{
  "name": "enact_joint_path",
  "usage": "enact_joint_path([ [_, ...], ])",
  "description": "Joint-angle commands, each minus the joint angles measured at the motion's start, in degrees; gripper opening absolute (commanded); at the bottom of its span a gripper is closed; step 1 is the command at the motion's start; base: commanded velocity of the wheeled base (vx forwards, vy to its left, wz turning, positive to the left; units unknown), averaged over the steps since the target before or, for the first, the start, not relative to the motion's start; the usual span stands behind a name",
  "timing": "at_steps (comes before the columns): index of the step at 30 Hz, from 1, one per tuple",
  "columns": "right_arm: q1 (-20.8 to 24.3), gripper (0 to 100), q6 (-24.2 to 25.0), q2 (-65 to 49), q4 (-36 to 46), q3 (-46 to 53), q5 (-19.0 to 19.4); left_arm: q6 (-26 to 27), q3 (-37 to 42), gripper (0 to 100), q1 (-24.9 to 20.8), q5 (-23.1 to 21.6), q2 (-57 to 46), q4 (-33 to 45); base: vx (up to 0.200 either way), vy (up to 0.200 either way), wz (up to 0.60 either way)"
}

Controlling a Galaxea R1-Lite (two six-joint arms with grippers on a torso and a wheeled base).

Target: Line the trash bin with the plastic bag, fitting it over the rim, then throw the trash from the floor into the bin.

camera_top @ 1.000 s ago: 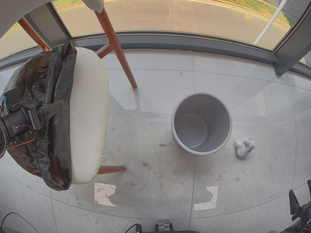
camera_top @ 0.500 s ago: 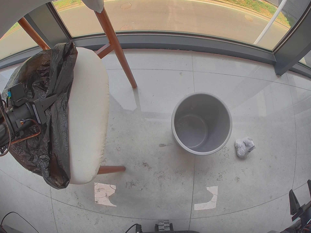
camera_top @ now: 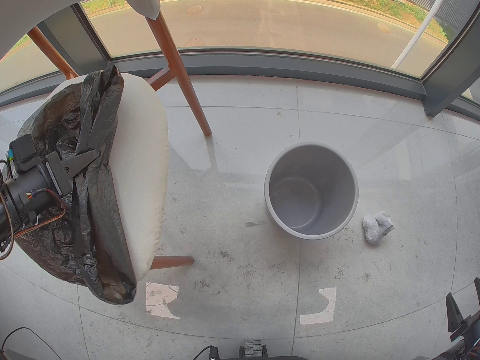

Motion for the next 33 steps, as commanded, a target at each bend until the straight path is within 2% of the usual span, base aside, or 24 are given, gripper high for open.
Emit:
enact_joint_path([
  [1,0.01,100,0.02,0.01,-0.01,1.01,0.01,-0.78,4.46,0,-3.56,-0.27,-5.39,-5.96,0.000,0.000,0.00],
  [5,0.01,100,0.02,0.01,-0.01,1.01,0.01,-2.10,4.81,0,-5.14,-0.63,-6.27,-9.22,0.000,0.000,0.00],
  [13,0.01,100,0.02,0.01,-0.01,1.01,0.01,-1.48,4.19,0,-5.49,-2.30,-2.75,-9.30,0.000,0.000,0.00],
  [22,0.01,100,0.02,0.01,-0.01,1.01,0.01,-1.13,5.60,0,-6.63,-5.11,-3.19,-9.57,0.000,0.000,0.00],
  [28,0.01,100,0.02,0.01,-0.01,1.01,0.01,-0.69,7.27,0,-12.17,-5.11,-2.66,-9.57,0.000,0.000,0.00],
  [33,0.01,100,0.02,0.01,-0.01,1.01,0.01,-0.60,7.71,0,-13.58,-5.37,-2.58,-9.66,0.000,0.000,0.00],
])
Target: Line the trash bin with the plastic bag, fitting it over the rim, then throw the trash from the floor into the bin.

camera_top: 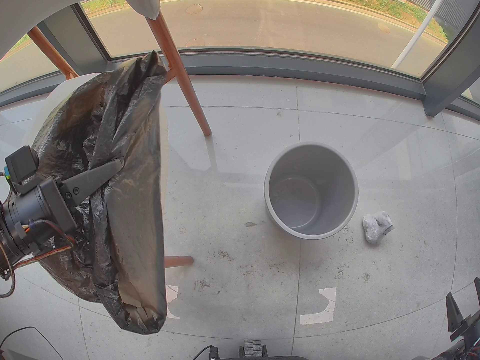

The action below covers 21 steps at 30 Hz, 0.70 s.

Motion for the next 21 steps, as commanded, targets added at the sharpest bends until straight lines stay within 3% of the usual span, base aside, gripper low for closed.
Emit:
enact_joint_path([
  [1,0.01,100,0.02,0.01,-0.01,1.01,0.01,0.03,0.46,0,-2.43,-0.12,0.18,-0.07,0.000,0.000,0.00],
  [6,0.01,100,0.02,0.01,-0.01,1.01,0.01,0.38,-0.34,0,-4.37,-1.08,0.09,-0.16,0.000,0.000,0.00],
  [12,0.01,100,0.02,0.01,-0.01,1.01,0.01,0.38,-2.88,0,-4.28,-7.68,3.17,-0.07,0.000,0.000,0.00],
  [21,0.01,100,0.02,0.01,-0.01,1.01,0.01,4.60,-9.30,0,-4.46,-8.99,11.43,-0.16,0.000,0.000,0.00],
])
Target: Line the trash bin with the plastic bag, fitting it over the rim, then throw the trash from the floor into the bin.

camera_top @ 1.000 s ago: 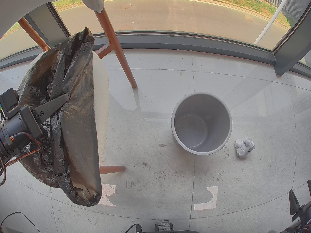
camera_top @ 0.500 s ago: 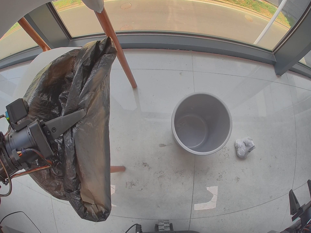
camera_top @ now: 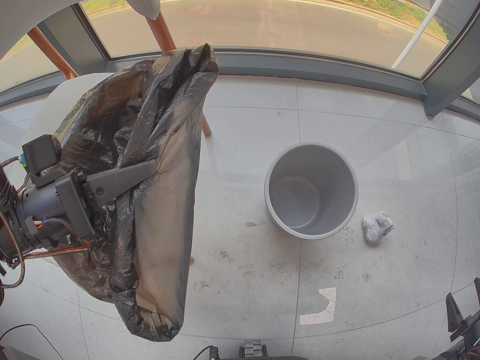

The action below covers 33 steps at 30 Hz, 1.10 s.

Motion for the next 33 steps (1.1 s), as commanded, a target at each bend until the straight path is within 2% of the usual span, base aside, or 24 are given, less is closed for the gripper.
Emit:
enact_joint_path([
  [1,0.01,100,0.08,0.01,-0.01,1.01,0.01,3.28,-3.89,0,-0.13,-0.51,6.33,-0.03,0.000,0.000,0.00],
  [5,-0.08,100,-0.09,0.10,-0.01,1.01,0.01,4.86,-6.70,0,-1.62,-0.77,8.71,-0.03,0.000,0.000,0.00],
  [7,0.01,100,0.00,0.10,-0.01,1.01,0.01,4.78,-7.05,0,-5.05,-0.42,9.06,-0.03,0.000,0.000,0.00],
  [16,-0.08,100,-0.18,0.01,-0.01,1.01,0.01,5.13,-8.46,0,-12.08,1.07,12.66,-0.29,0.000,0.000,0.00],
  [17,-0.08,100,-0.18,0.01,-0.01,1.01,0.01,5.13,-8.11,0,-13.75,2.83,13.45,-2.31,0.000,0.000,0.00],
  [19,-0.08,100,-0.18,0.10,-0.01,1.01,0.01,5.04,-7.93,0,-14.63,3.62,13.89,-3.98,0.000,0.000,0.00],
  [21,0.01,100,-0.09,0.10,-0.01,1.01,0.01,4.25,-7.23,0,-16.48,5.64,16.71,-11.10,0.000,0.000,0.00],
  [24,0.01,100,-0.18,0.01,-0.01,1.01,0.10,3.19,-7.31,0,-16.74,6.70,20.84,-18.57,0.000,0.000,0.00],
  [26,0.10,100,-0.44,-0.08,-0.01,1.01,0.19,3.28,-7.05,0,-18.59,7.66,23.91,-23.14,0.000,0.000,0.00],
  [29,2.12,100,-0.80,-1.40,-0.01,1.01,0.36,2.84,-6.87,0,-21.49,9.77,27.25,-27.36,0.000,0.000,0.00],
  [33,4.23,100,-0.88,-2.71,0.17,1.01,0.45,1.61,-6.96,0,-23.07,10.56,29.98,-30.97,0.000,0.000,0.00],
])
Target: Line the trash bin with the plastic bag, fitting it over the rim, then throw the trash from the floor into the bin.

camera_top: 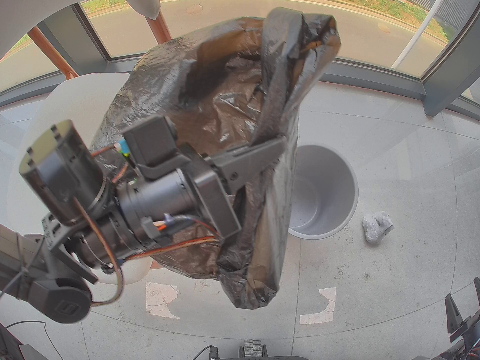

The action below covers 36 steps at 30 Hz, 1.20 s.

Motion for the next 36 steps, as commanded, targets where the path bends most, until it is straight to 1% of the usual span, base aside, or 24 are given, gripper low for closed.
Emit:
enact_joint_path([
  [1,3.29,100,0.18,-2.05,0.04,1.01,0.24,-2.16,0.18,0,-4.05,1.13,7.26,-4.43,0.000,0.000,0.00],
  [4,4.17,100,1.41,-2.05,-0.04,1.01,0.24,-4.71,0.01,0,-6.08,1.13,7.26,-6.89,0.000,0.000,0.00],
  [8,4.17,100,1.49,-1.96,-0.13,1.01,0.24,-8.14,-0.26,0,-7.83,0.95,6.38,-7.24,0.000,0.000,0.00],
  [9,4.17,100,1.49,-1.96,-0.13,1.01,0.24,-8.14,-0.26,0,-7.83,0.95,6.38,-7.24,0.000,0.000,0.00],
  [10,4.17,100,1.58,-1.96,-0.83,1.01,0.32,-9.72,-0.61,0,-8.36,0.69,6.03,-7.24,0.000,0.000,0.00],
  [11,4.17,100,2.20,-1.87,-1.01,0.75,0.41,-9.99,-0.70,0,-8.36,0.69,5.85,-7.24,0.000,0.000,0.00],
  [12,4.61,100,5.45,-0.64,-3.03,-6.11,0.41,-11.48,-0.87,0,-8.45,0.51,4.53,-7.24,0.000,0.000,0.00],
  [13,4.69,100,5.89,-0.29,-3.21,-7.34,0.32,-11.66,-0.96,0,-8.45,0.51,4.53,-7.16,0.000,0.000,0.00],
  [14,6.19,100,9.93,6.30,-3.56,-17.27,-0.38,-13.24,-0.96,0,-8.45,0.16,3.74,-7.16,0.000,0.000,0.00],
  [16,6.01,100,10.37,13.42,-0.66,-23.33,-0.56,-14.03,-1.14,0,-8.45,-1.42,3.92,-7.24,0.000,0.000,0.00],
  [19,6.10,100,11.25,18.08,1.71,-27.99,0.50,-14.20,-0.08,0,-8.54,-3.88,4.09,-7.24,0.000,0.000,0.00],
  [21,7.42,100,13.45,23.35,1.27,-29.05,2.78,-14.20,0.36,0,-8.54,-3.79,4.36,-7.24,0.000,0.000,0.00],
  [22,8.47,100,14.94,25.73,0.75,-29.40,4.81,-14.12,0.71,0,-8.54,-3.79,4.44,-7.24,0.000,0.000,0.00],
  [23,8.65,100,15.20,25.99,0.57,-29.49,5.16,-14.12,0.80,0,-8.54,-3.79,4.44,-7.33,0.000,0.000,0.00],
  [24,10.06,100,17.14,27.66,-0.66,-30.01,7.44,-14.20,1.41,0,-8.45,-3.79,4.53,-7.60,0.000,0.000,0.00],
  [25,11.46,100,20.65,30.03,-2.86,-31.51,9.64,-14.20,2.11,0,-8.18,-4.14,4.62,-8.30,0.000,0.000,0.00],
  [26,11.90,100,23.55,32.93,-4.26,-32.65,10.61,-14.20,2.47,0,-8.01,-4.32,4.62,-8.74,0.000,0.000,0.00],
  [28,12.08,100,29.09,38.12,-6.81,-35.11,11.49,-14.20,3.17,0,-7.83,-4.32,4.62,-9.09,0.000,0.000,0.00],
  [30,12.16,100,33.05,41.46,-9.18,-37.22,12.89,-13.33,2.55,0,-7.66,-4.14,5.06,-10.06,0.000,0.000,0.00],
  [32,12.43,100,34.89,42.95,-10.59,-38.01,14.74,-12.80,2.29,0,-7.75,-3.79,6.38,-11.73,0.000,0.000,0.00],
  [33,12.78,100,35.95,44.18,-11.56,-38.19,17.11,-12.71,2.29,0,-7.75,-3.62,8.14,-13.66,0.000,0.000,0.00],
  [36,13.57,100,37.70,44.98,-12.61,-38.10,21.94,-12.71,2.11,0,-7.75,-3.62,10.42,-17.53,0.000,0.000,0.00],
])
